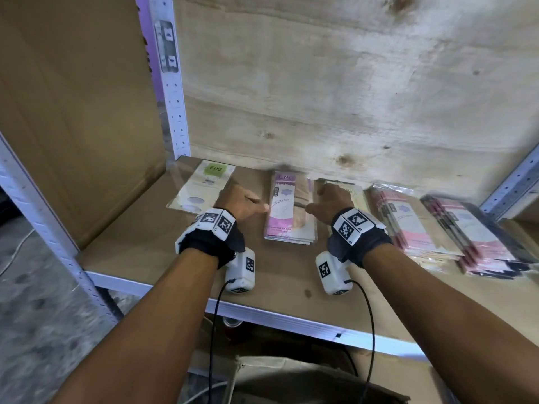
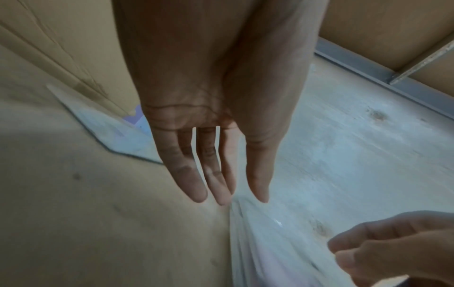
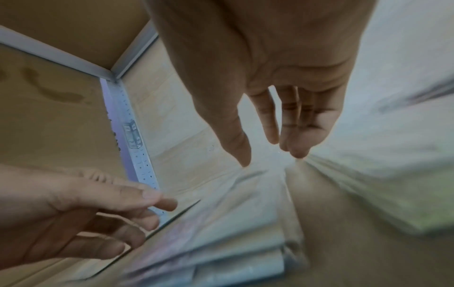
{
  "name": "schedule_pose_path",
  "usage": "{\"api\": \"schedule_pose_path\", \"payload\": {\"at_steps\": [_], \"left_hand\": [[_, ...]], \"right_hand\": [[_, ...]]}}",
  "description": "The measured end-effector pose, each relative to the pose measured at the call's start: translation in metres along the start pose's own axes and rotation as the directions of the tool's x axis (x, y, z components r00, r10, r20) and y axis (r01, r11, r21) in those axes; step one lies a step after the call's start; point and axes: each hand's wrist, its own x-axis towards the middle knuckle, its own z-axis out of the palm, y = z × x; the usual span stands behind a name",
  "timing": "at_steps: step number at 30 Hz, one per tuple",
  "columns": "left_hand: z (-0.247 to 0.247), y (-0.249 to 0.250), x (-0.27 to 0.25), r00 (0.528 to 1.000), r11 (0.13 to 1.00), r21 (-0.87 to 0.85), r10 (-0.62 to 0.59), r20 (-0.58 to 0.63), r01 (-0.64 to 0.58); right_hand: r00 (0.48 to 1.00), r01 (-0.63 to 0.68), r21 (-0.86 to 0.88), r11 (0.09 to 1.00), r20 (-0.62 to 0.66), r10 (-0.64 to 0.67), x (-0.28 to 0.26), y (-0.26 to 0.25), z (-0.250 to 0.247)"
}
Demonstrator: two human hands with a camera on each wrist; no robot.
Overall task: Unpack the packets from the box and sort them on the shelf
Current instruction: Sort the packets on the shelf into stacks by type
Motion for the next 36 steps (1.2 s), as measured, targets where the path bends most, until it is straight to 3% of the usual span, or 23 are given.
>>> {"api": "schedule_pose_path", "payload": {"at_steps": [4,7,10,13,17,19,25,28,31,34,36], "left_hand": [[-0.042,-0.016,-0.003,0.989,0.999,-0.045,-0.021,-0.148,0.014],[-0.075,-0.032,-0.007,0.983,0.997,-0.082,-0.024,-0.184,0.009],[-0.102,-0.051,-0.01,0.972,0.994,-0.106,-0.05,-0.231,0.026],[-0.12,-0.071,-0.009,0.95,0.992,-0.082,-0.113,-0.292,0.093],[-0.12,-0.089,-0.003,0.969,0.984,-0.074,-0.175,-0.176,0.164],[-0.118,-0.094,0.001,0.982,0.988,0.013,-0.153,-0.111,0.155],[-0.116,-0.097,0.005,0.985,0.986,0.025,-0.164,-0.048,0.165],[-0.112,-0.093,0.0,0.97,0.963,-0.13,-0.224,0.091,0.235],[-0.11,-0.087,-0.008,0.952,0.945,-0.173,-0.246,0.185,0.278],[-0.108,-0.073,-0.013,0.955,0.887,-0.355,-0.266,0.131,0.296],[-0.107,-0.058,-0.016,0.963,0.782,-0.568,-0.255,0.084,0.257]], "right_hand": [[0.989,0.137,0.062,0.989,-0.068,-0.133,0.002,-0.025,-0.014],[0.98,0.191,0.199,0.961,0.008,-0.197,0.006,-0.063,-0.005],[0.95,0.081,0.487,0.869,0.227,-0.216,0.011,-0.101,0.02],[0.916,-0.022,0.548,0.836,0.347,-0.203,0.017,-0.133,0.049],[0.915,-0.078,0.579,0.812,0.366,-0.173,0.023,-0.156,0.083],[0.919,-0.127,0.621,0.774,0.367,-0.143,0.025,-0.159,0.095],[0.914,-0.287,0.684,0.67,0.406,-0.022,0.028,-0.157,0.102],[0.928,-0.222,0.668,0.71,0.367,-0.055,0.021,-0.15,0.094],[0.938,-0.179,0.707,0.684,0.332,-0.098,0.007,-0.143,0.078],[0.954,-0.078,0.72,0.69,0.255,-0.159,-0.004,-0.134,0.052],[0.961,0.076,0.65,0.756,0.155,-0.231,-0.012,-0.124,0.028]]}}
